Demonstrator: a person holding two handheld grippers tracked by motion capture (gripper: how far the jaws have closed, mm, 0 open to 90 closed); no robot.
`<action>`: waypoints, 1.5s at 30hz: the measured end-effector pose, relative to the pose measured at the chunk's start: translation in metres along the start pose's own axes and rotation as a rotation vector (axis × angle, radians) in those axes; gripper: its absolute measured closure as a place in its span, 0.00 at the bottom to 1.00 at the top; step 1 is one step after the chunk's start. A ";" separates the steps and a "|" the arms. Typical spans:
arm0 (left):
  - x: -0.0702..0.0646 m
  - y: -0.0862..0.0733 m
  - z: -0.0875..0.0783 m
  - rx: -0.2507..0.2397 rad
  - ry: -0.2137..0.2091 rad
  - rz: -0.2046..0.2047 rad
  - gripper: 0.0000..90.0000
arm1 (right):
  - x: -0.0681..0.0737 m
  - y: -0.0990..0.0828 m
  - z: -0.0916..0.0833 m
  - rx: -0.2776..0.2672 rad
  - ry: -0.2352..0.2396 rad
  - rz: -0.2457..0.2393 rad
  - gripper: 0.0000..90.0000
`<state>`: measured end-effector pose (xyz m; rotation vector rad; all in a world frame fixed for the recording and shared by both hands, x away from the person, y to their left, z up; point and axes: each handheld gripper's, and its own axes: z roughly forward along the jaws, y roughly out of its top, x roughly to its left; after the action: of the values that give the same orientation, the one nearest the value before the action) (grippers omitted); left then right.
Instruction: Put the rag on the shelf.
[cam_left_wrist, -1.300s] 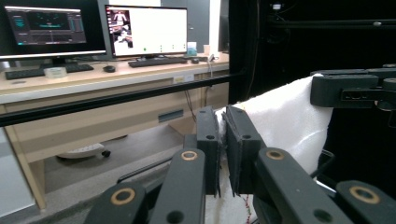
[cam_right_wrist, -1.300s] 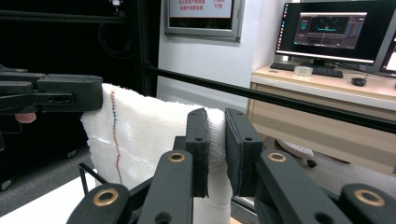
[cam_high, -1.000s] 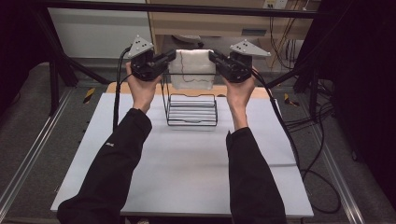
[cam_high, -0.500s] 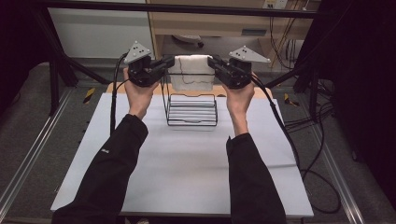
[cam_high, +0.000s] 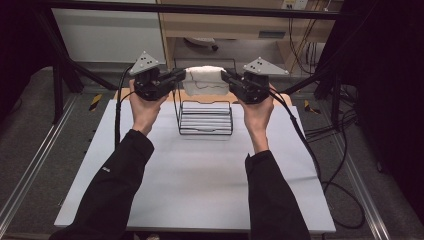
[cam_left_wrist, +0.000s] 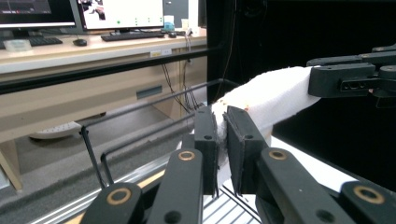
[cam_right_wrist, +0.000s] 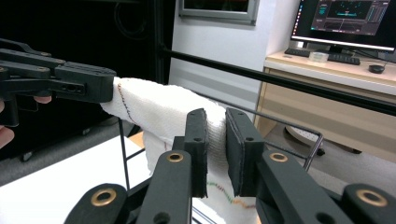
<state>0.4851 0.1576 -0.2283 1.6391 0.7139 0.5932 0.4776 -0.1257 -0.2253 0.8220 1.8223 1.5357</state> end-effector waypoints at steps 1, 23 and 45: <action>0.000 -0.001 -0.001 0.008 -0.001 0.001 0.92 | 0.001 -0.001 -0.001 0.004 -0.001 -0.006 0.88; -0.002 0.007 -0.019 0.068 -0.011 -0.016 0.88 | 0.000 -0.023 -0.009 0.026 0.042 0.012 0.88; -0.005 0.002 0.023 0.192 -0.052 -0.060 0.99 | 0.000 -0.033 -0.010 0.043 0.065 0.013 0.85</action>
<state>0.4986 0.1387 -0.2303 1.7967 0.7991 0.4481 0.4673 -0.1359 -0.2566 0.8138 1.9068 1.5524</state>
